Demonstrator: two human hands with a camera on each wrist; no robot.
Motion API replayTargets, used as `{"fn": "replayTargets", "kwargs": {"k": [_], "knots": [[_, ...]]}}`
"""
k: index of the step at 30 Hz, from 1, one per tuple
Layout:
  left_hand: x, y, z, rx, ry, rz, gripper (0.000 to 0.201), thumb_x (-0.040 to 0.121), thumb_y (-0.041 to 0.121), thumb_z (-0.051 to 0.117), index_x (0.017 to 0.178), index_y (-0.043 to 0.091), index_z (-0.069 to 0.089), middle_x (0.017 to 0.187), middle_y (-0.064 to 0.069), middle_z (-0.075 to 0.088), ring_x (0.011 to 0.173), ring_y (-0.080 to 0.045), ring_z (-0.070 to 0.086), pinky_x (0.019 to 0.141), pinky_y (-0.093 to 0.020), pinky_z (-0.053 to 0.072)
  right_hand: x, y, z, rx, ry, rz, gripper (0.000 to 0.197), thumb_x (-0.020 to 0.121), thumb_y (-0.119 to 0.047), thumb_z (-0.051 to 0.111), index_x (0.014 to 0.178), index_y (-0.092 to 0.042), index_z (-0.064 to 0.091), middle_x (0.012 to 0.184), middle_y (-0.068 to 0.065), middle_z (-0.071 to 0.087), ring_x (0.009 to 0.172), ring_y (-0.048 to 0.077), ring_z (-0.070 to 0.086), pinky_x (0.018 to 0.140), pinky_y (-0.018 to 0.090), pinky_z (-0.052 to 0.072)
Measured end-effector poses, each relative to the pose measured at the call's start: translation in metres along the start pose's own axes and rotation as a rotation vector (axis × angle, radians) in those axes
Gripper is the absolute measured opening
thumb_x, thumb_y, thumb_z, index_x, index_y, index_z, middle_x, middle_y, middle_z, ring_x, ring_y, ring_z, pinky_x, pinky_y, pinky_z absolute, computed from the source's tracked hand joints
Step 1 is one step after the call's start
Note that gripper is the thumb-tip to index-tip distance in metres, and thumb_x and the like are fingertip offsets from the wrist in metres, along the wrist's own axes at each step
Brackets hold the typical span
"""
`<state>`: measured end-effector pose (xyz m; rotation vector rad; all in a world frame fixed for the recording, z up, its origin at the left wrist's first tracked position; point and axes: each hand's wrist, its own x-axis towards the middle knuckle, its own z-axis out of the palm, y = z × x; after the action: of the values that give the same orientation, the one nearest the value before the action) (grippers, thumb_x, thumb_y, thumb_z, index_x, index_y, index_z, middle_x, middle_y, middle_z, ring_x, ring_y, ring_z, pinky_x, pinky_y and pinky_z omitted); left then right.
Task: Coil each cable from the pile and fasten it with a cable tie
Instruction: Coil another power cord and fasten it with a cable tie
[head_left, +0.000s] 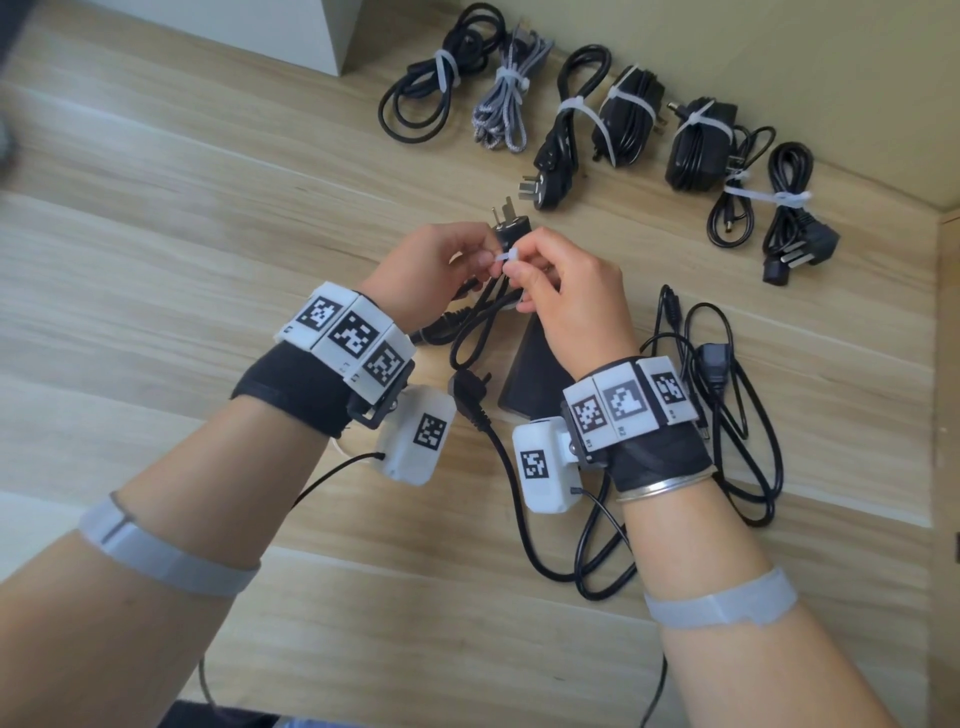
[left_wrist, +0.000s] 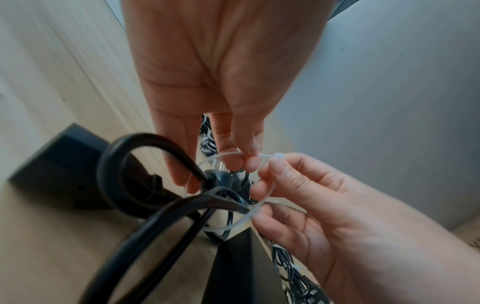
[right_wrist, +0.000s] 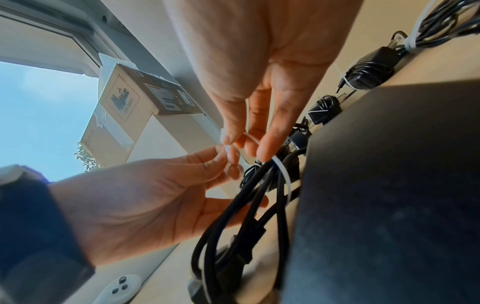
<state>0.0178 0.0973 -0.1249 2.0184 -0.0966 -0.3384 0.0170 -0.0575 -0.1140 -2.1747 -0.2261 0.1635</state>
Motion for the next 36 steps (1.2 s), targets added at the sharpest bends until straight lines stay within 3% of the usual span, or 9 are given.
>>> {"fn": "replayTargets", "kwargs": {"k": [8,12,15,18,25,28,31,34,36], "knots": [[0.000,0.001,0.001,-0.006,0.059,0.035,0.007,0.091,0.012,0.055,0.097,0.010,0.058,0.075,0.012,0.056,0.078,-0.018,0.060,0.074,-0.027,0.048,0.004,0.001,0.001,-0.137,-0.055,0.000,0.010,0.086,-0.022,0.062,0.089,-0.015,0.068,0.072,-0.001,0.065,0.073,0.022,0.064,0.067,0.043,0.057],[-0.002,0.001,-0.003,-0.069,0.035,0.126,0.015,0.088,0.006,0.057,0.094,0.019,0.057,0.091,0.012,0.058,0.091,-0.006,0.058,0.088,-0.025,0.047,0.004,-0.005,-0.004,-0.006,-0.042,0.094,0.014,0.088,-0.022,0.063,0.090,-0.009,0.059,0.074,0.000,0.068,0.070,0.011,0.067,0.062,0.028,0.059],[-0.003,0.003,-0.003,-0.095,-0.012,0.085,0.012,0.083,0.012,0.066,0.090,0.016,0.058,0.089,0.012,0.058,0.080,0.005,0.059,0.077,-0.013,0.049,0.003,-0.008,-0.006,-0.080,-0.089,0.063,0.016,0.091,-0.024,0.056,0.081,-0.012,0.058,0.075,-0.002,0.066,0.065,0.010,0.065,0.065,0.030,0.057],[0.001,0.005,0.000,-0.039,0.036,0.065,0.011,0.081,0.017,0.067,0.086,0.009,0.060,0.085,0.014,0.050,0.069,-0.005,0.055,0.069,-0.017,0.050,0.004,-0.011,-0.004,-0.165,-0.035,0.026,0.018,0.087,-0.019,0.058,0.069,-0.012,0.059,0.086,-0.007,0.056,0.065,0.002,0.050,0.066,0.023,0.045],[0.010,-0.001,0.006,0.167,0.030,-0.061,0.010,0.082,0.013,0.066,0.080,0.015,0.057,0.110,-0.004,0.048,0.086,-0.017,0.054,0.093,-0.033,0.047,-0.003,-0.014,-0.033,-0.187,0.120,0.126,0.023,0.081,-0.005,0.052,0.058,-0.003,0.054,0.068,-0.005,0.045,0.065,0.015,0.044,0.056,0.016,0.032],[0.011,-0.001,0.007,0.246,0.004,-0.106,0.011,0.083,0.017,0.066,0.081,0.018,0.055,0.112,-0.007,0.052,0.087,-0.017,0.051,0.089,-0.033,0.046,-0.006,-0.015,-0.045,-0.238,-0.064,0.280,0.025,0.085,-0.011,0.050,0.061,-0.010,0.057,0.069,0.004,0.058,0.074,0.024,0.055,0.067,0.028,0.040],[0.010,0.000,0.007,0.257,-0.004,-0.105,0.011,0.082,0.017,0.067,0.081,0.016,0.056,0.110,-0.010,0.053,0.087,-0.020,0.054,0.084,-0.031,0.045,-0.002,-0.019,-0.038,-0.227,-0.318,0.377,0.026,0.089,-0.019,0.044,0.073,-0.022,0.065,0.071,-0.007,0.066,0.073,0.013,0.059,0.078,0.031,0.047],[0.009,0.004,0.007,0.259,0.009,-0.090,0.011,0.081,0.013,0.066,0.086,0.005,0.062,0.107,-0.015,0.055,0.085,-0.025,0.055,0.084,-0.035,0.046,0.012,-0.028,-0.014,-0.284,-0.405,0.339,0.032,0.091,-0.028,0.042,0.086,-0.005,0.064,0.077,0.005,0.063,0.077,0.023,0.059,0.077,0.035,0.047],[0.011,0.006,0.008,0.301,0.002,-0.108,0.013,0.080,0.007,0.062,0.091,0.000,0.062,0.105,-0.017,0.054,0.085,-0.029,0.054,0.081,-0.035,0.045,0.017,-0.032,0.001,-0.366,-0.392,0.307,0.039,0.093,-0.036,0.044,0.073,-0.005,0.055,0.073,0.008,0.055,0.074,0.026,0.054,0.066,0.033,0.041]]}}
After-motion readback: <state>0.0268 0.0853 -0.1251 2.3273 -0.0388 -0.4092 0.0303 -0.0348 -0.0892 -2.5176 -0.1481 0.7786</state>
